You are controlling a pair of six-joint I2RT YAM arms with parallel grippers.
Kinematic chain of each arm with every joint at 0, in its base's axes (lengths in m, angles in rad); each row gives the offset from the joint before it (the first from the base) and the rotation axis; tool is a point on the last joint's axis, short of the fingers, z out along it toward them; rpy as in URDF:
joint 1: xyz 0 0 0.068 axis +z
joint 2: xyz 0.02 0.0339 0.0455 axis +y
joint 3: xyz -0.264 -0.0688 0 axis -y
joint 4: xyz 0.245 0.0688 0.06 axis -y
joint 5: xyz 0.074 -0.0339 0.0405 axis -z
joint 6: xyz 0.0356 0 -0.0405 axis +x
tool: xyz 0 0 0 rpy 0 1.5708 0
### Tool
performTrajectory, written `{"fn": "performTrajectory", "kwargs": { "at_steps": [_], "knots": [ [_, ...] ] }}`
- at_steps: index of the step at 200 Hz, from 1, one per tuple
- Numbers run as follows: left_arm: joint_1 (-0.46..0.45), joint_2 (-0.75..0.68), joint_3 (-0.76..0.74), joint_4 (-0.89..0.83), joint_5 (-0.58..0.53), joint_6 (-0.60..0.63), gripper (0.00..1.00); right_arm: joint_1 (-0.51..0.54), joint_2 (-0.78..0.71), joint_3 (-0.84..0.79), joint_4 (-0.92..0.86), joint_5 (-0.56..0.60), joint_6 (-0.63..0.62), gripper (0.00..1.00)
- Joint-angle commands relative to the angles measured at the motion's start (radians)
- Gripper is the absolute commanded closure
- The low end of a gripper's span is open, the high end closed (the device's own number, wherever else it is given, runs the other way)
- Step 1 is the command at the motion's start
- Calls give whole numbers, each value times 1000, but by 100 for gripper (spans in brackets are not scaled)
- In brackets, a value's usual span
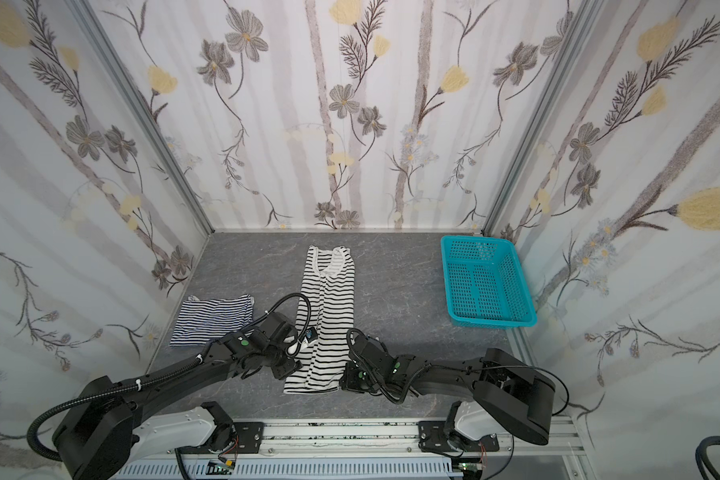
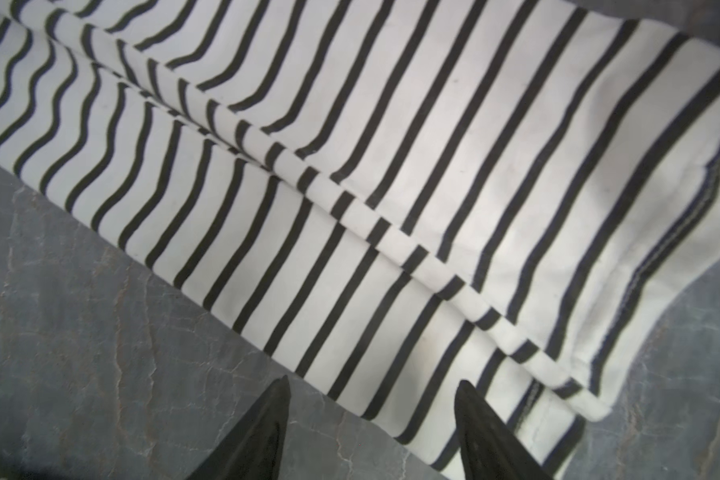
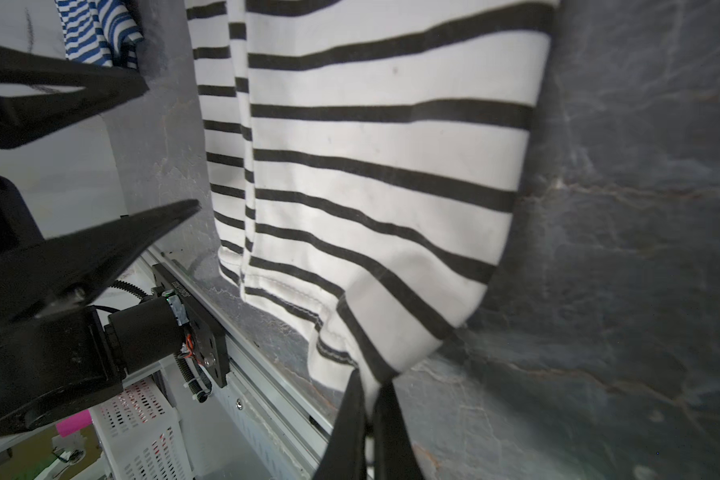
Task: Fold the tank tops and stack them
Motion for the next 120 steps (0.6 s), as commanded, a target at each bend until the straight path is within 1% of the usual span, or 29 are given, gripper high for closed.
{"fn": "performTrajectory", "kwargs": {
  "at_steps": [1, 15, 60, 88, 120],
  "knots": [
    [-20, -45, -6, -46, 12, -8, 34, -16, -27, -16, -12, 11, -6, 100],
    [-40, -41, -4, -61, 15, 3, 33, -30, -46, -36, -12, 10, -6, 100],
    [-142, 46, -19, -72, -39, 39, 33, -63, -95, -69, -24, 13, -8, 100],
    [-201, 46, -10, -72, -10, 42, 34, -75, -103, -86, -23, 14, -5, 100],
    [-266, 69, -23, -74, -43, 46, 38, -80, -120, -102, -12, 18, 3, 100]
  ]
}}
